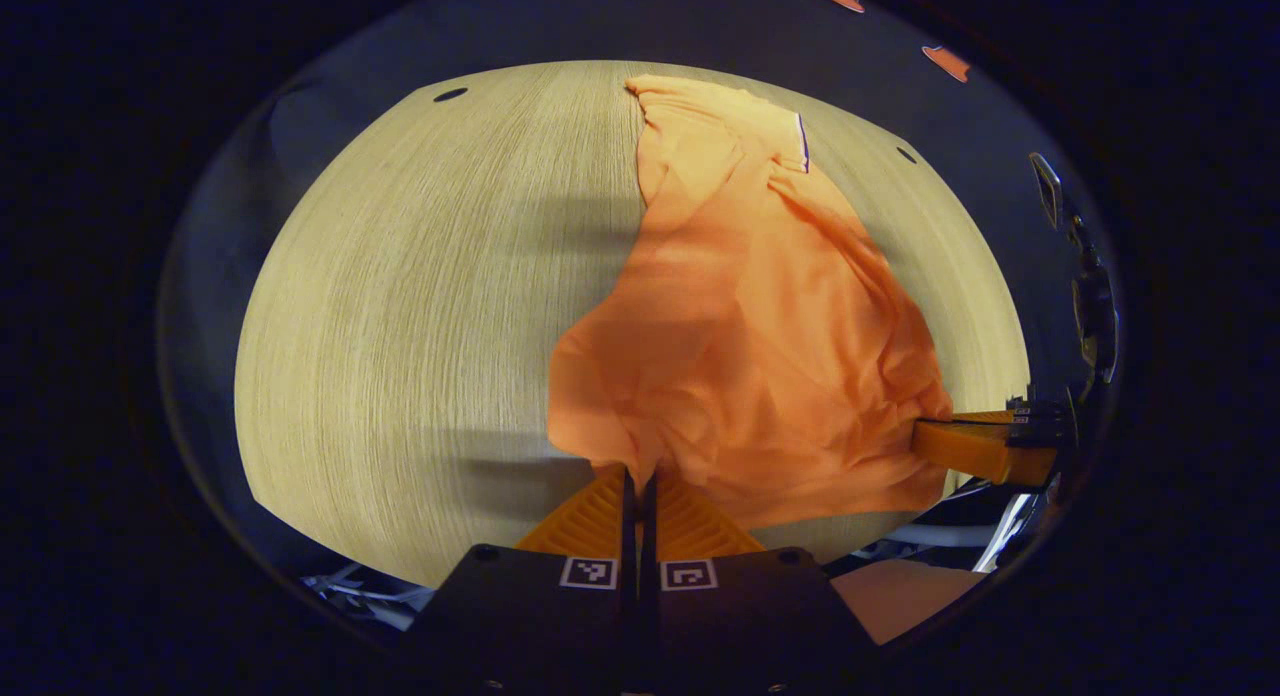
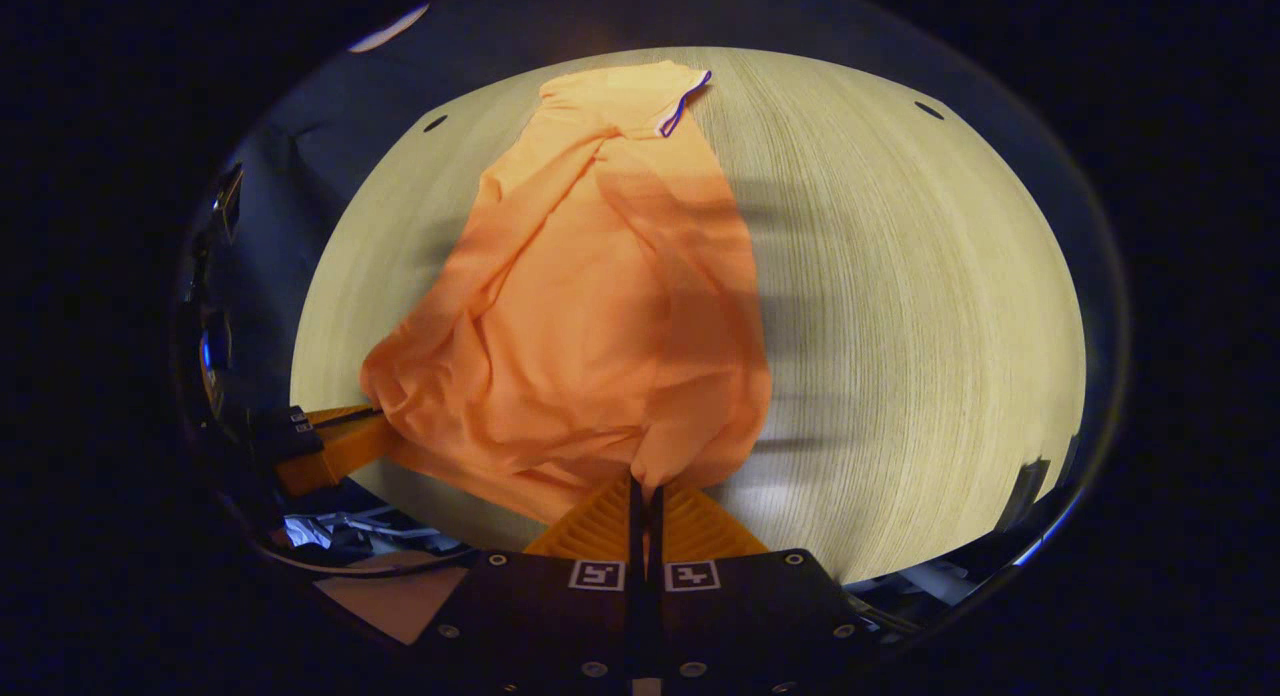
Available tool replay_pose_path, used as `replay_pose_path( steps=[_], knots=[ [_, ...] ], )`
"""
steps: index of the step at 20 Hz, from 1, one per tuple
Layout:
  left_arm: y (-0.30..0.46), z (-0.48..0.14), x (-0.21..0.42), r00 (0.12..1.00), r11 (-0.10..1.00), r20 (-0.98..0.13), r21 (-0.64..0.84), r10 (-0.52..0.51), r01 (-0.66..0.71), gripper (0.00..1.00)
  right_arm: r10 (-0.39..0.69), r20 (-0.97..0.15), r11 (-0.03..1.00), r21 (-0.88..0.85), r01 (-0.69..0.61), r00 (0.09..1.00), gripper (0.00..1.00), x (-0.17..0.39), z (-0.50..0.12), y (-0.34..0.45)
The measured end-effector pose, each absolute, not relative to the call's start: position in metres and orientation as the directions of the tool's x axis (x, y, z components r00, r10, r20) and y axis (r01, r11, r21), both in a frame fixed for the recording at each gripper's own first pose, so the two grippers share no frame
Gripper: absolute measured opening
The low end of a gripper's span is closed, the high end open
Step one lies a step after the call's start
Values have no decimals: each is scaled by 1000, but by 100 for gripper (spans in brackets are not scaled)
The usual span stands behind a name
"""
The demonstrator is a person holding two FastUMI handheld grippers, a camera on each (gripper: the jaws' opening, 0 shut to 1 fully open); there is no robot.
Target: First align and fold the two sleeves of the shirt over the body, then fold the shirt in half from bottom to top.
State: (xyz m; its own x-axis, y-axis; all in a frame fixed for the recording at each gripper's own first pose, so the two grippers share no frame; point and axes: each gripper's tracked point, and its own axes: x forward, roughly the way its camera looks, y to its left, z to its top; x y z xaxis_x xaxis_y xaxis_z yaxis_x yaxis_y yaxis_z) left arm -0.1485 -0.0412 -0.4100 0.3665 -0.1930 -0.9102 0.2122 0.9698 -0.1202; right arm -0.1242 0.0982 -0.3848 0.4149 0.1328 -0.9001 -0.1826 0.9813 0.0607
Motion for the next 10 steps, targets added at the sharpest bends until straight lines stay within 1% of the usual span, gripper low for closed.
replay_pose_path(
  steps=[3, 6, 10],
  knots=[
    [-45, -390, -121, 410, 968, -888, -127, -207, 215, 1, 142, -881, 980, 60, -191, 451, 0, -102, -364, 101],
    [-50, -379, -94, 435, 966, -872, -143, -225, 214, 1, 144, -866, 976, 46, -211, 480, 0, -76, -344, 102],
    [-55, -362, -54, 482, 961, -845, -119, -231, 250, 1, 152, -839, 971, 29, -237, 522, 0, -37, -317, 106]
  ],
)
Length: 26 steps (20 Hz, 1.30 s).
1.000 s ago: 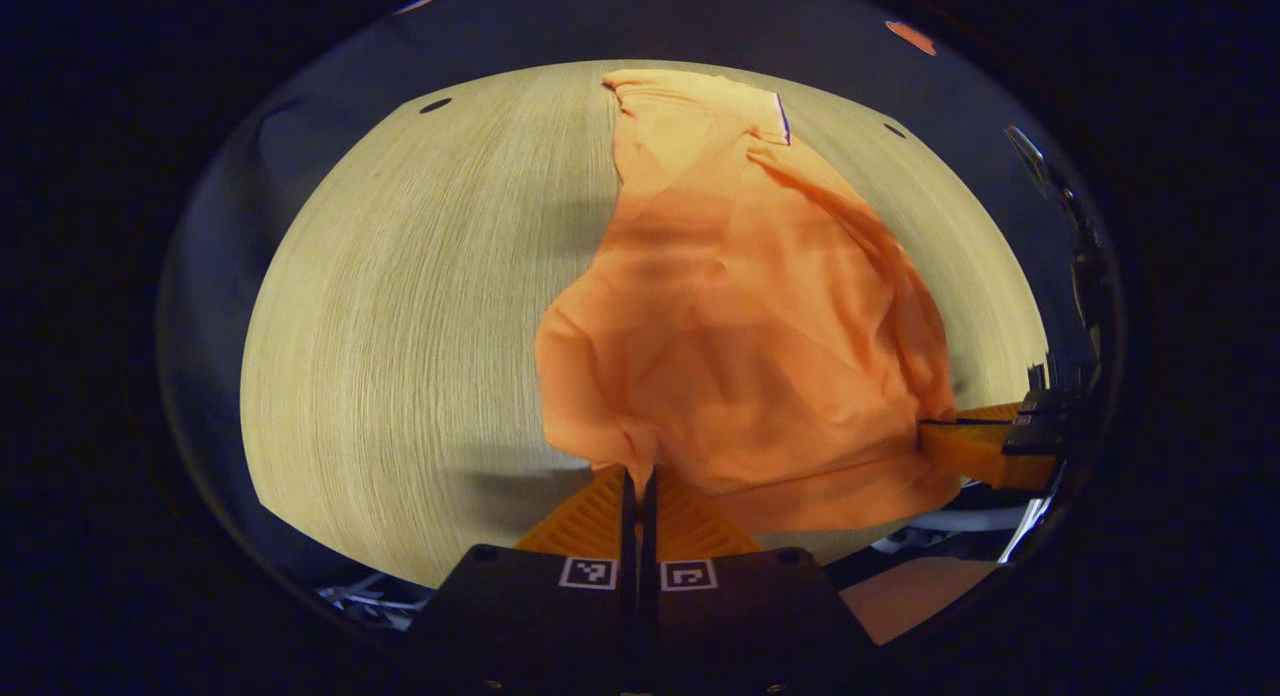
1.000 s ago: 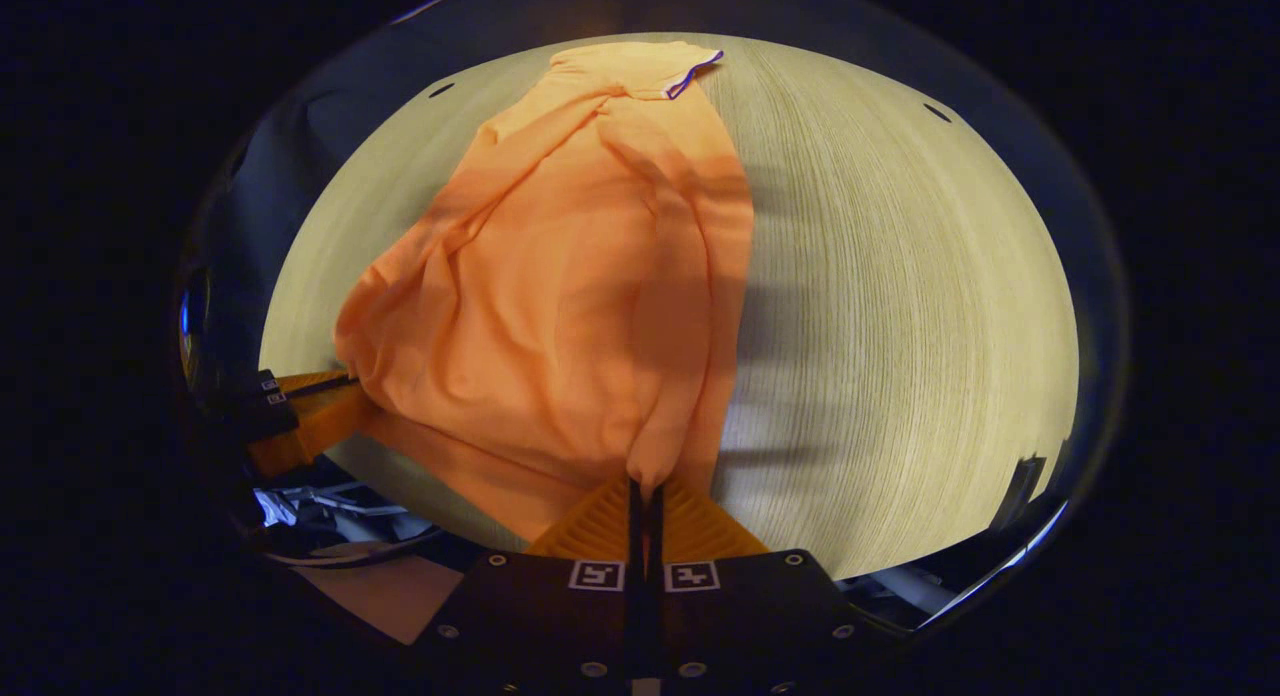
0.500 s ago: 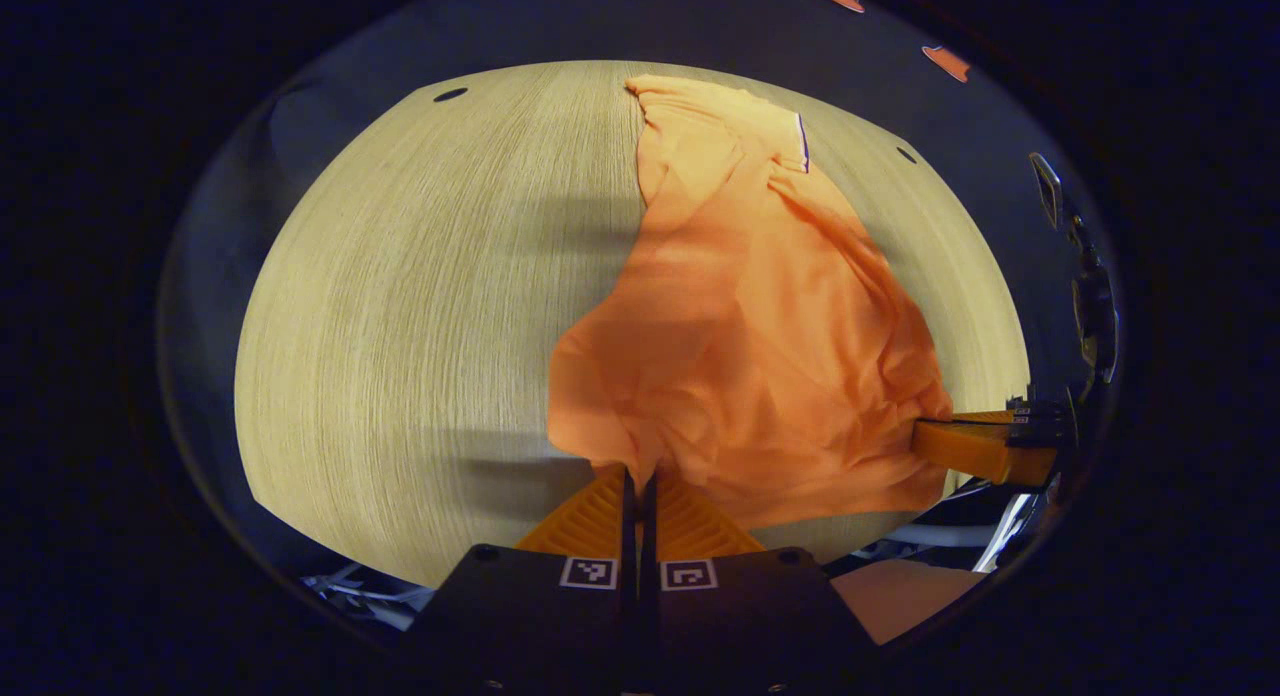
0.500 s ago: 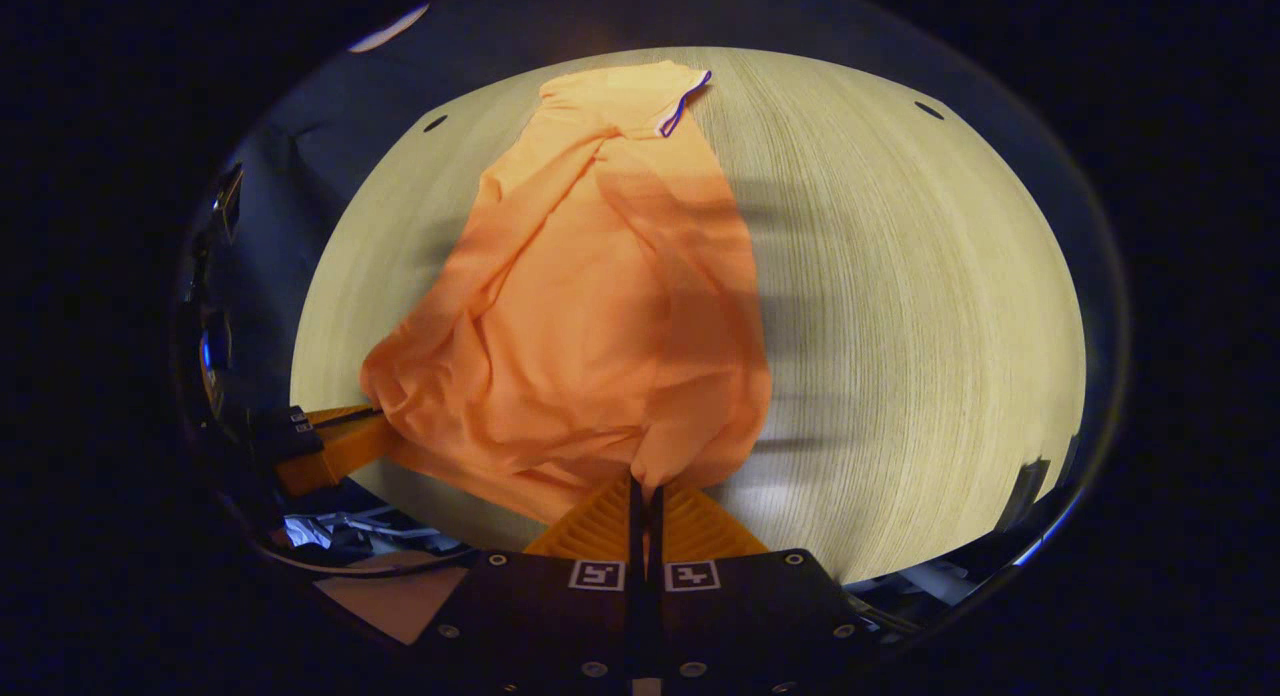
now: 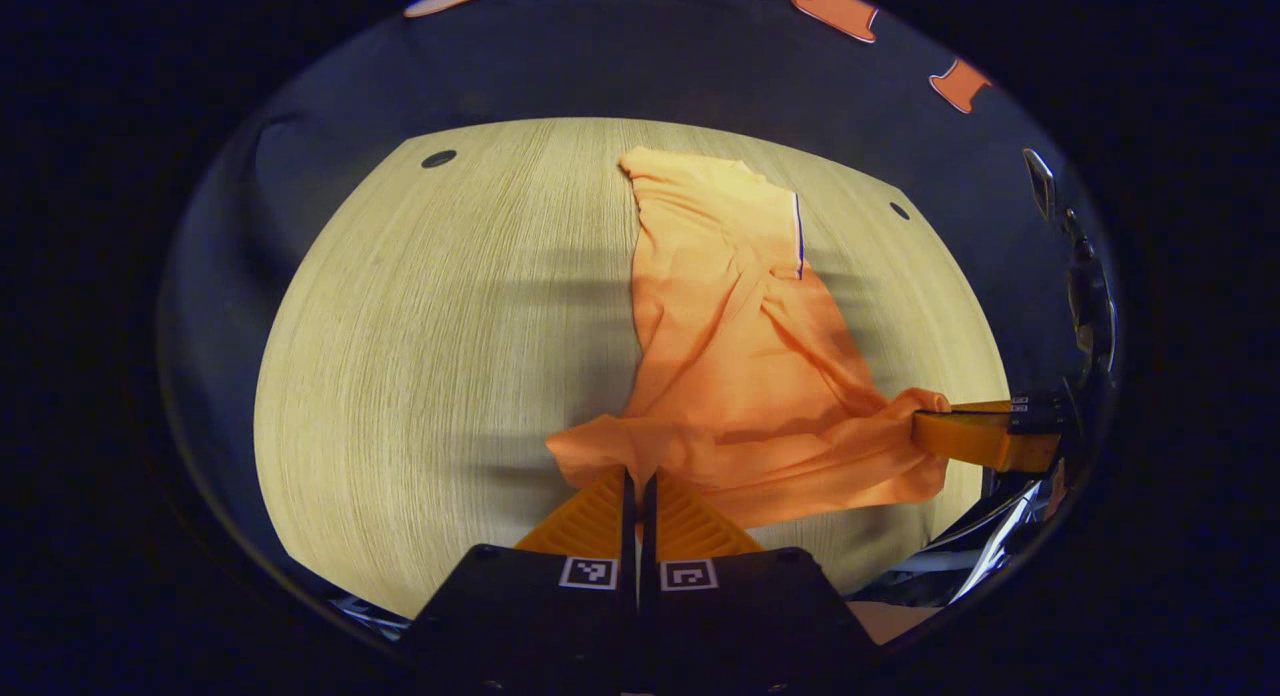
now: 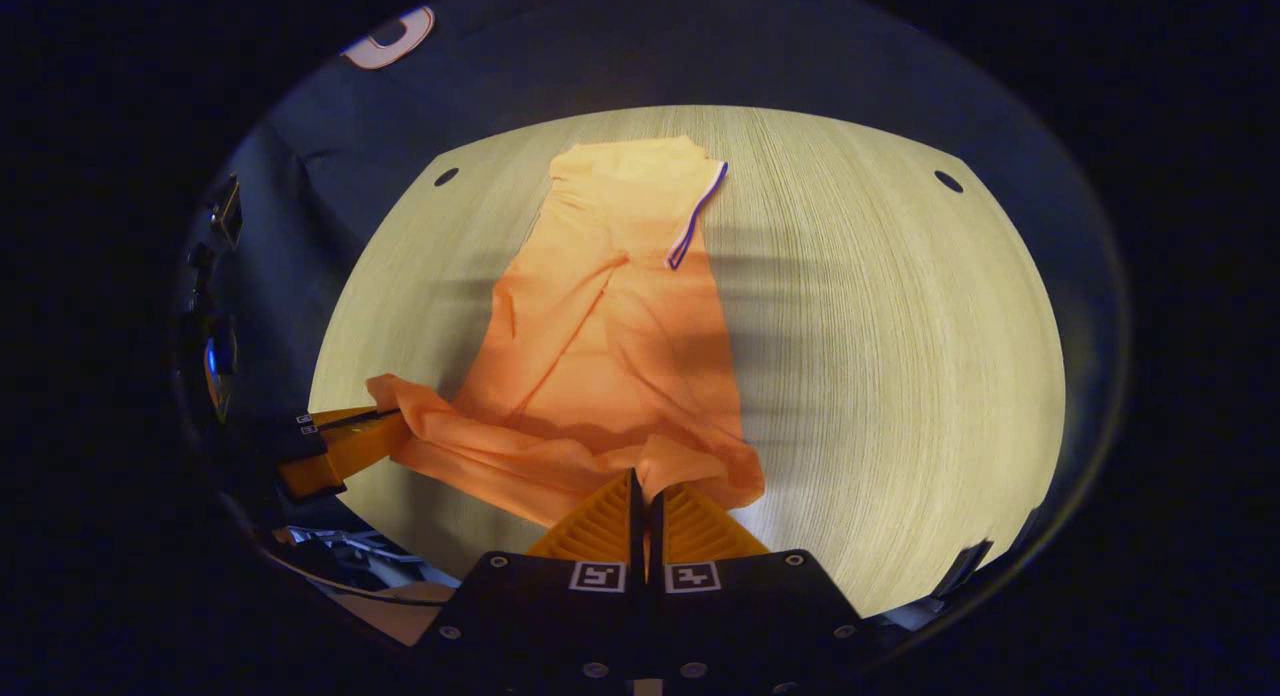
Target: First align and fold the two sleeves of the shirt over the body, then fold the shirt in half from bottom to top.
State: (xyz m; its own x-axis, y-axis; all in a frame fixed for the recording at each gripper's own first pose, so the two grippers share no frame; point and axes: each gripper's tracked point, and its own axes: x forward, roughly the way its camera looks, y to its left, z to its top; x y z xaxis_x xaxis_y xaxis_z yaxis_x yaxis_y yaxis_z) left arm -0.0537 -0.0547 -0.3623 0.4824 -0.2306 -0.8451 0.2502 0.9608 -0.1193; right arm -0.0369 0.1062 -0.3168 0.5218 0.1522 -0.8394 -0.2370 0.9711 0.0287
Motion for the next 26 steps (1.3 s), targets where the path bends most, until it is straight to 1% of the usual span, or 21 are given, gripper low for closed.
replay_pose_path(
  steps=[6, 11, 12, 14, 15, 18, 21, 26],
  knots=[
    [-66, -328, 14, 547, 952, -800, -93, -246, 292, 1, 156, -790, 973, 20, -229, 593, 0, 36, -274, 111],
    [-72, -291, 84, 621, 956, -741, -96, -255, 278, 0, 150, -744, 976, 8, -216, 651, 0, 94, -240, 116],
    [-72, -284, 99, 634, 956, -730, -95, -256, 276, 1, 150, -736, 977, 8, -213, 660, 0, 105, -234, 116],
    [-67, -274, 128, 653, 959, -718, -76, -243, 273, 1, 155, -723, 978, 16, -207, 674, 0, 131, -223, 122],
    [-69, -284, 108, 664, 960, -710, -66, -236, 271, 1, 158, -714, 979, 21, -205, 682, 0, 146, -219, 125],
    [-60, -269, 112, 684, 962, -693, -51, -229, 270, 1, 148, -701, 982, 20, -188, 698, 0, 182, -217, 128],
    [-59, -267, 114, 677, 964, -704, -43, -216, 263, 1, 132, -703, 986, 23, -163, 699, 0, 212, -224, 129],
    [-59, -267, 118, 676, 973, -716, -18, -174, 232, 1, 163, -712, 986, 103, -128, 683, 0, 251, -244, 139]
  ],
)
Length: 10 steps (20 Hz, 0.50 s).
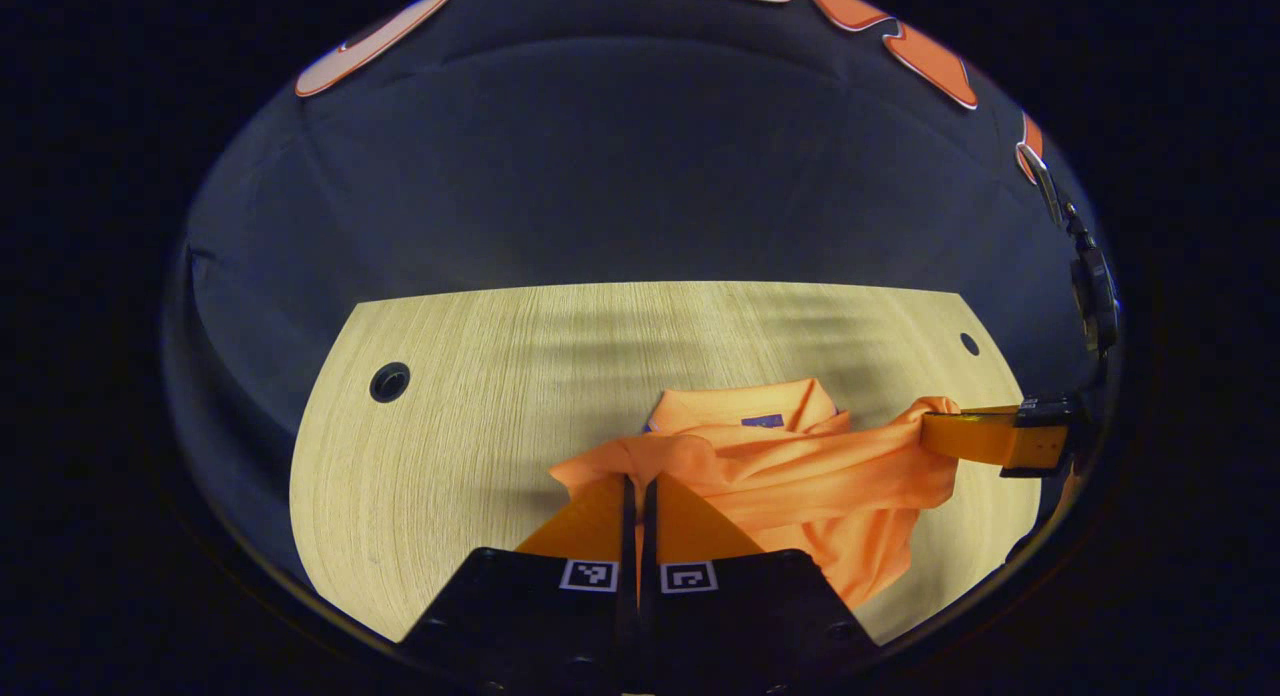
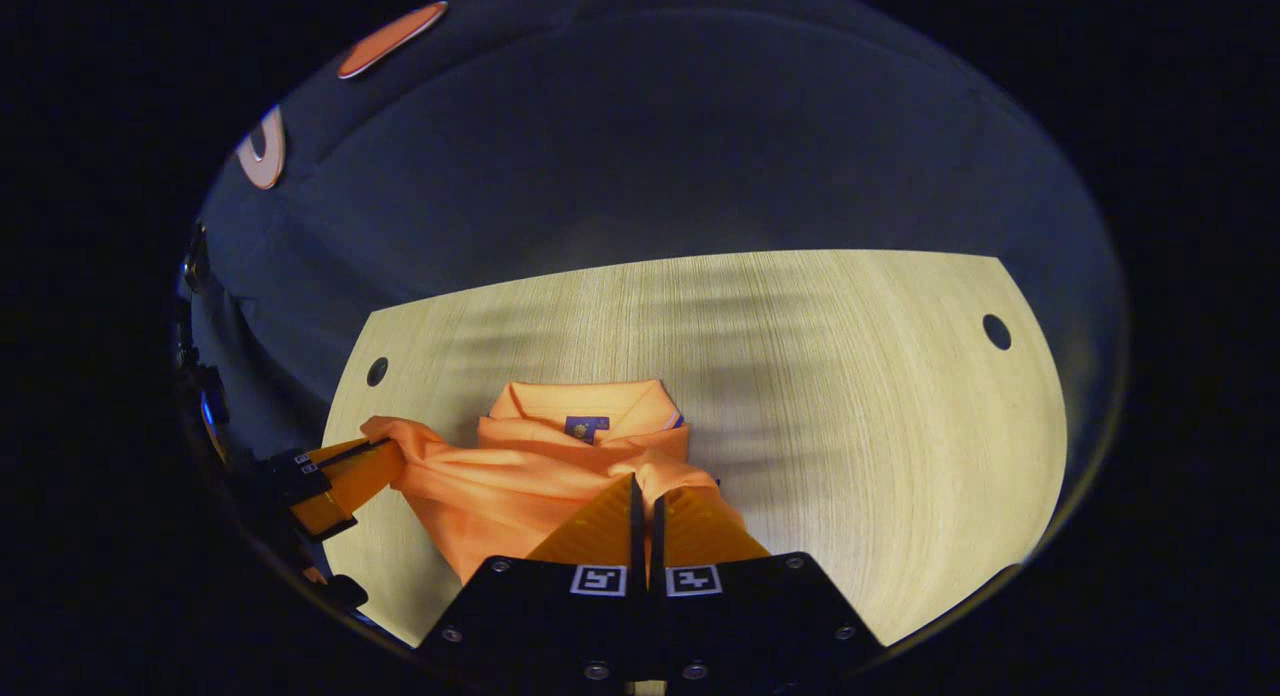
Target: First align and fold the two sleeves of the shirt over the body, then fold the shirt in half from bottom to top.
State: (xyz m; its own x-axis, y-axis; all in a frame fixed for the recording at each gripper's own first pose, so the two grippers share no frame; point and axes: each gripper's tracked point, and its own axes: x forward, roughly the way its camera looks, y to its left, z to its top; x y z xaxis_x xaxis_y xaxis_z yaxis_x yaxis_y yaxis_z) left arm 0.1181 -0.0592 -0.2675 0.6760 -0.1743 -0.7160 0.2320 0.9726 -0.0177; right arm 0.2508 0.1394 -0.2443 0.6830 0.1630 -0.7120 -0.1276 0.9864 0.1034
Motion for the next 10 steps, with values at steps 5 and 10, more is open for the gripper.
replay_pose_path(
  steps=[5, 10],
  knots=[
    [-60, -265, 116, 658, 978, -742, 15, -130, 210, 12, 152, -722, 987, 70, -147, 675, 3, 261, -265, 136],
    [-54, -261, 113, 667, 981, -731, -20, -146, 193, 79, 84, -687, 992, -9, -124, 722, 67, 265, -267, 128]
  ],
)
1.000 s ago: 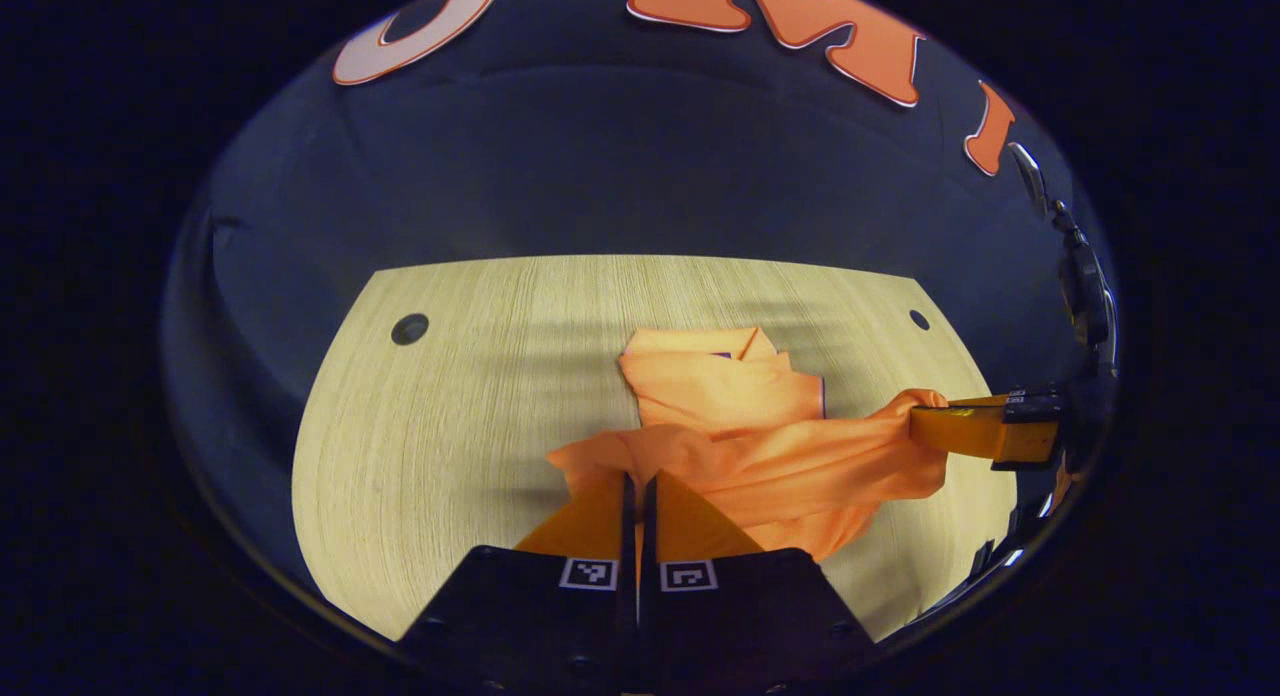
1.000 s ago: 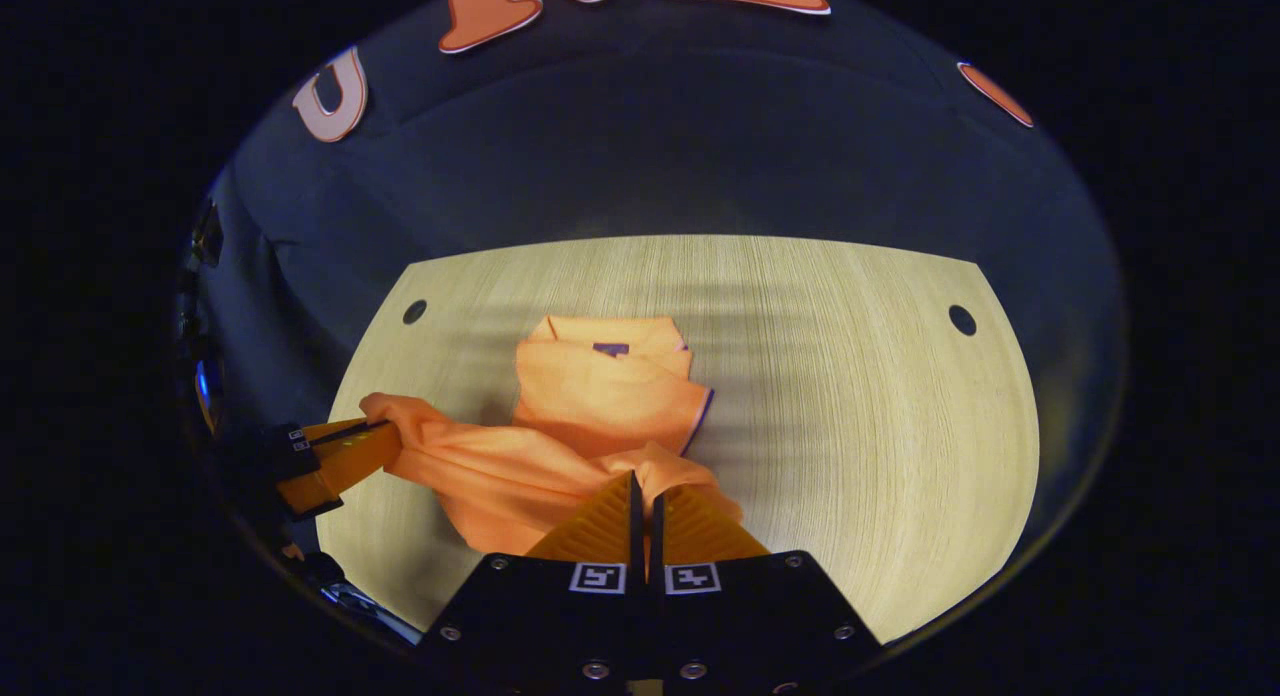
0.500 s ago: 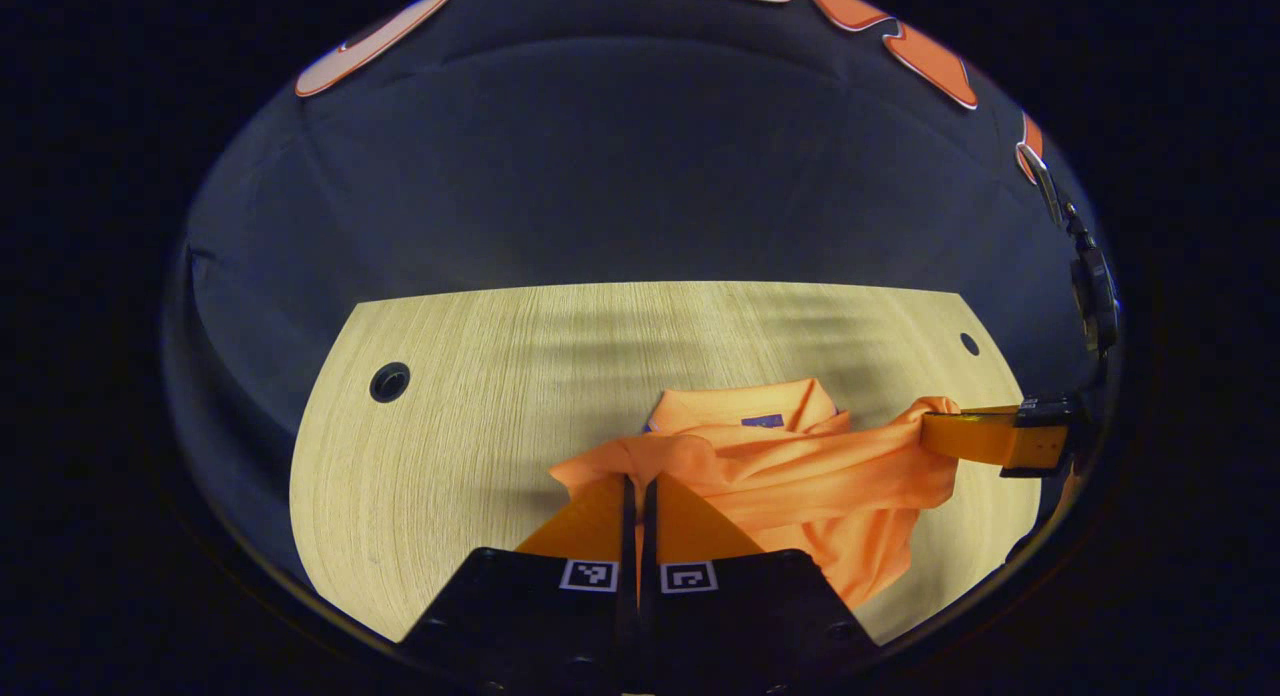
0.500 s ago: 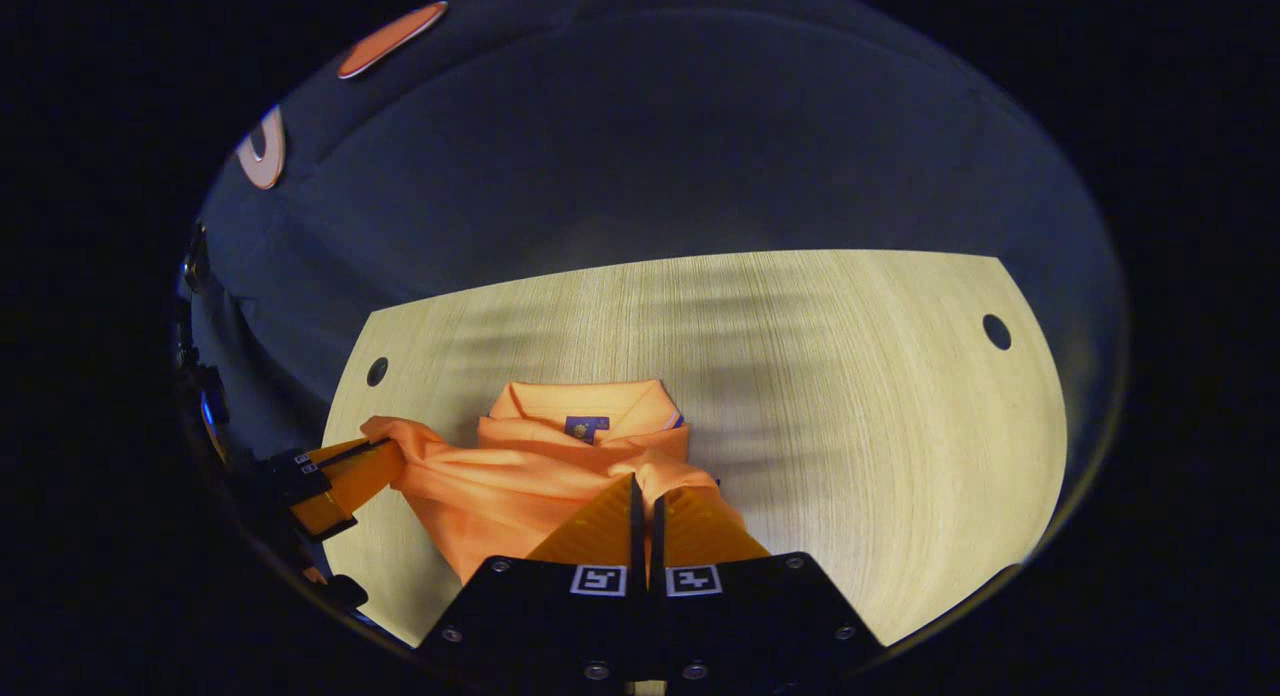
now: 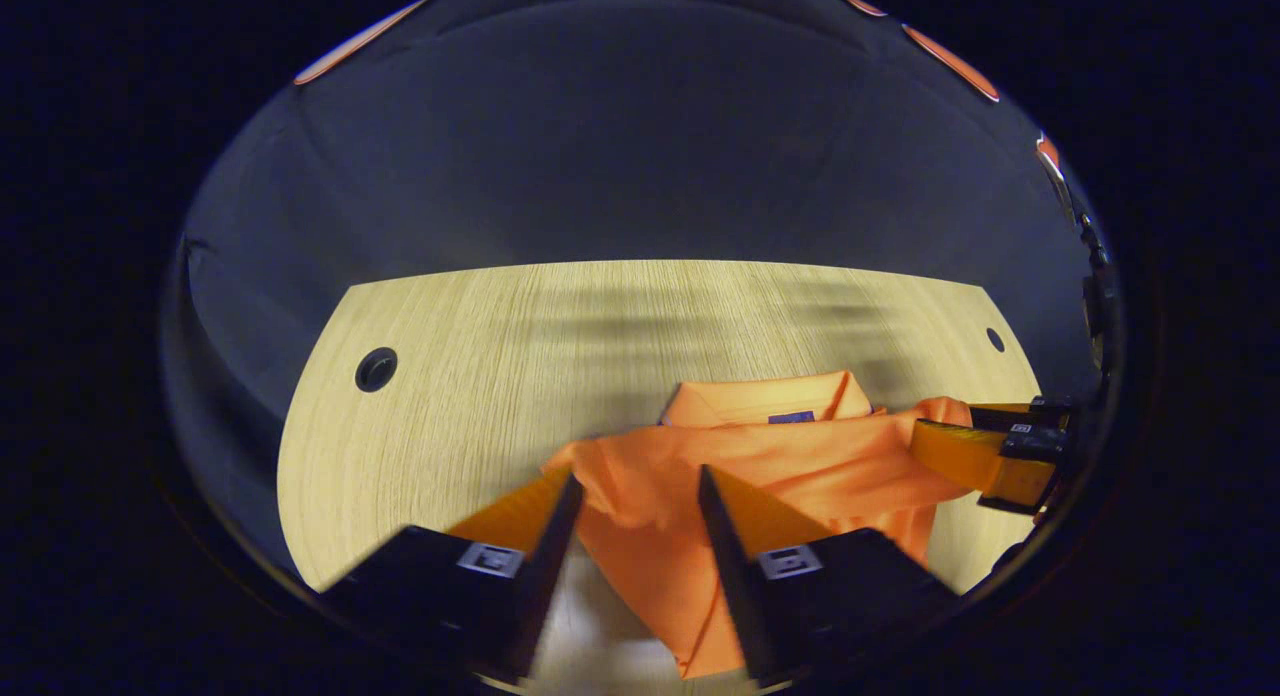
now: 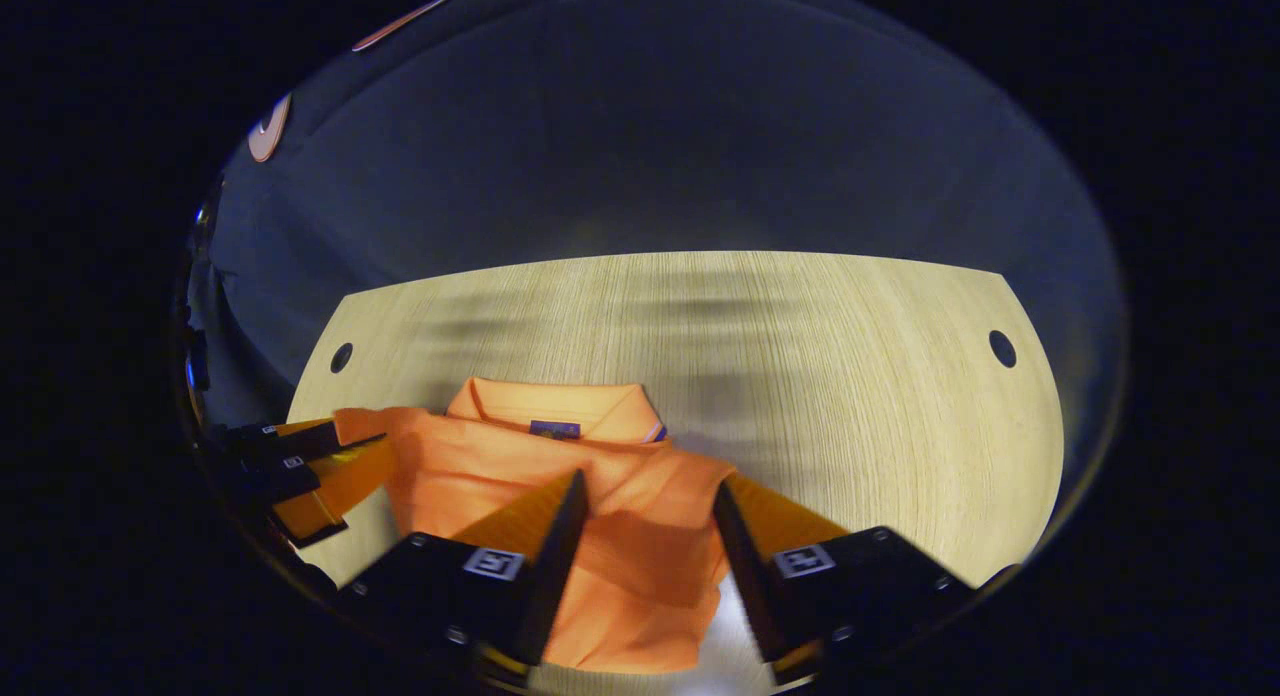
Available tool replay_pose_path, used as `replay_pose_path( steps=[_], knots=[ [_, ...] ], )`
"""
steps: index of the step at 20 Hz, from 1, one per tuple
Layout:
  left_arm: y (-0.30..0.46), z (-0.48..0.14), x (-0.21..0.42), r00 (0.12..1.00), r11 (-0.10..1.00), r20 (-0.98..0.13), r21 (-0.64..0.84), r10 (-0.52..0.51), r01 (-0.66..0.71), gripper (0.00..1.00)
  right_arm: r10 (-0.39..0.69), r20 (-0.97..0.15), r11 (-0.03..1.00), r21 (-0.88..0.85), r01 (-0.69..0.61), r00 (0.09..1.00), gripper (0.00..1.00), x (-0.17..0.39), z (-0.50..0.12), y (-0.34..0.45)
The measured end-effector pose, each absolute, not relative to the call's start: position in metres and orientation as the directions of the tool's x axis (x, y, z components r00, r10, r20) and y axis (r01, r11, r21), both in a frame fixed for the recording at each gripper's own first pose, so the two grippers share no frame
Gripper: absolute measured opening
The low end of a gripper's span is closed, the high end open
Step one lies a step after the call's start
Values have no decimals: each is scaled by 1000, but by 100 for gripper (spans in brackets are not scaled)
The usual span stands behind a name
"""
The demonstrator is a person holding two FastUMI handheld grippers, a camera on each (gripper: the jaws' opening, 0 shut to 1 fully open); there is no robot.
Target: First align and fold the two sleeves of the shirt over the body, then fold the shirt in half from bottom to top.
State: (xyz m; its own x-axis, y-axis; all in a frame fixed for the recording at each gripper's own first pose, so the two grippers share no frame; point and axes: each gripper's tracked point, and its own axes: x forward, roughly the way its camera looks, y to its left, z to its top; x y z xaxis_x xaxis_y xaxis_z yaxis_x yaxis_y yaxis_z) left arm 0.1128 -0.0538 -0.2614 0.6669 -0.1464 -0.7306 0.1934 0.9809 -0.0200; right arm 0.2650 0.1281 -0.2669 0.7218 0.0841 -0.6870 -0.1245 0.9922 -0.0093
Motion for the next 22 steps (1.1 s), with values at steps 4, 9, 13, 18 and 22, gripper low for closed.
replay_pose_path(
  steps=[4, 9, 13, 18, 22],
  knots=[
    [-50, -235, 116, 734, 984, -664, -13, -143, 179, 99, 80, -649, 990, -37, -137, 756, 99, 260, -254, 130],
    [-51, -165, 100, 828, 981, -541, 29, -148, 194, 98, 115, -557, 986, -35, -162, 823, 99, 234, -191, 130],
    [-54, -107, 66, 873, 978, -454, 14, -179, 207, 99, 145, -463, 984, -26, -176, 874, 99, 201, -140, 132],
    [-44, -28, 5, 923, 974, -317, -6, -218, 228, 99, 191, -305, 973, -64, -220, 933, 99, 142, -73, 151],
    [-12, 18, -40, 956, 980, -217, -17, -196, 197, 98, 196, -199, 966, -130, -224, 960, 99, 95, -42, 171]
  ],
)
